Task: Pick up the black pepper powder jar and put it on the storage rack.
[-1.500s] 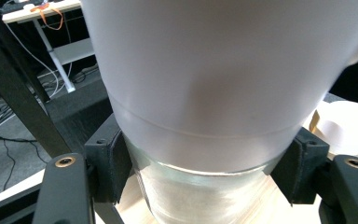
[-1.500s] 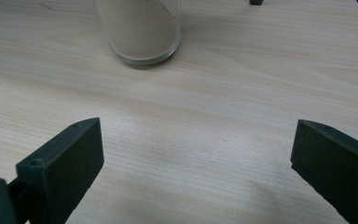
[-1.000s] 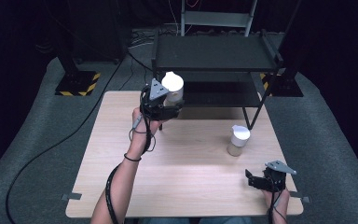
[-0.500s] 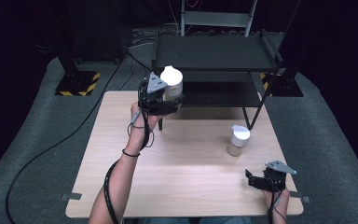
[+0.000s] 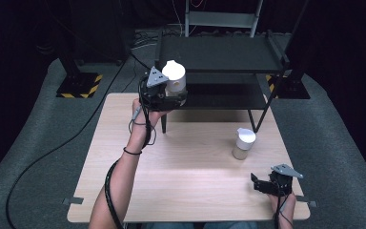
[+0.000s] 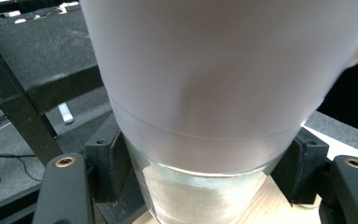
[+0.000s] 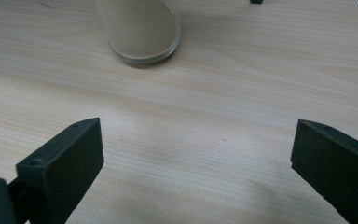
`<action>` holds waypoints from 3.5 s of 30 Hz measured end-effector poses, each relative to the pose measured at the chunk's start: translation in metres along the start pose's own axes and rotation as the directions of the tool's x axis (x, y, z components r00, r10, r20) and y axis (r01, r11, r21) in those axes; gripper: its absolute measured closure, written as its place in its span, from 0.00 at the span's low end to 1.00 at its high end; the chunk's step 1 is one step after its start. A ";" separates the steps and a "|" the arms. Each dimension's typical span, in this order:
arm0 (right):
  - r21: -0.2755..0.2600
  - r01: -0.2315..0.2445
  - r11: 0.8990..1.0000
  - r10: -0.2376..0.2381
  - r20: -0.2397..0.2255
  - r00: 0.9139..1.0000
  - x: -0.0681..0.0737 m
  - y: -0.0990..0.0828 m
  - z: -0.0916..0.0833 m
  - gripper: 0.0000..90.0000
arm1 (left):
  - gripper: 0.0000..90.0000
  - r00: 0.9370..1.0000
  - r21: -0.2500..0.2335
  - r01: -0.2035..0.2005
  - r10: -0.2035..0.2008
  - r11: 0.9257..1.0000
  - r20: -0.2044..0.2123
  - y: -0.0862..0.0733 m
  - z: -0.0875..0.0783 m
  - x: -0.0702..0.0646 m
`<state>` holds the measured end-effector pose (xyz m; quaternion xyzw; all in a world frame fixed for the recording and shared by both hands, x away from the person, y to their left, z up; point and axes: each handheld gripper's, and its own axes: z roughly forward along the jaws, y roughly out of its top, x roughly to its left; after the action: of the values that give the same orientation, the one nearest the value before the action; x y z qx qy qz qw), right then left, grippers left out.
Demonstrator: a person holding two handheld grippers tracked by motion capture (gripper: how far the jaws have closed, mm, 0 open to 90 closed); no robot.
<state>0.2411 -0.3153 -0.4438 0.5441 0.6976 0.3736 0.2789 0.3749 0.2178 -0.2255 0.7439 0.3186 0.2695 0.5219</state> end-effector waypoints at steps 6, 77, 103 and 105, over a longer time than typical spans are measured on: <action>0.001 -0.001 1.000 0.001 -0.001 1.000 0.000 0.000 0.000 0.02 | 0.34 1.000 -0.001 -0.002 0.002 1.000 0.004 0.010 0.000 0.003; -0.001 -0.003 1.000 0.003 -0.006 1.000 -0.002 0.000 0.000 0.02 | 0.34 0.997 0.036 -0.030 0.032 0.999 -0.064 0.109 0.020 0.029; 0.001 -0.001 1.000 0.001 -0.008 1.000 -0.002 0.000 0.000 0.02 | 0.34 0.996 0.107 0.075 -0.069 0.991 -0.056 0.115 0.052 0.056; 0.002 -0.001 1.000 0.001 -0.008 1.000 -0.002 0.000 0.000 0.02 | 0.34 0.995 0.105 0.094 -0.089 0.990 -0.047 0.114 0.053 0.060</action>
<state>0.2420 -0.3169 -0.4438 0.5431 0.6988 0.3754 0.2753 0.4748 0.2023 -0.1295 0.7497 0.3773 0.2435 0.4861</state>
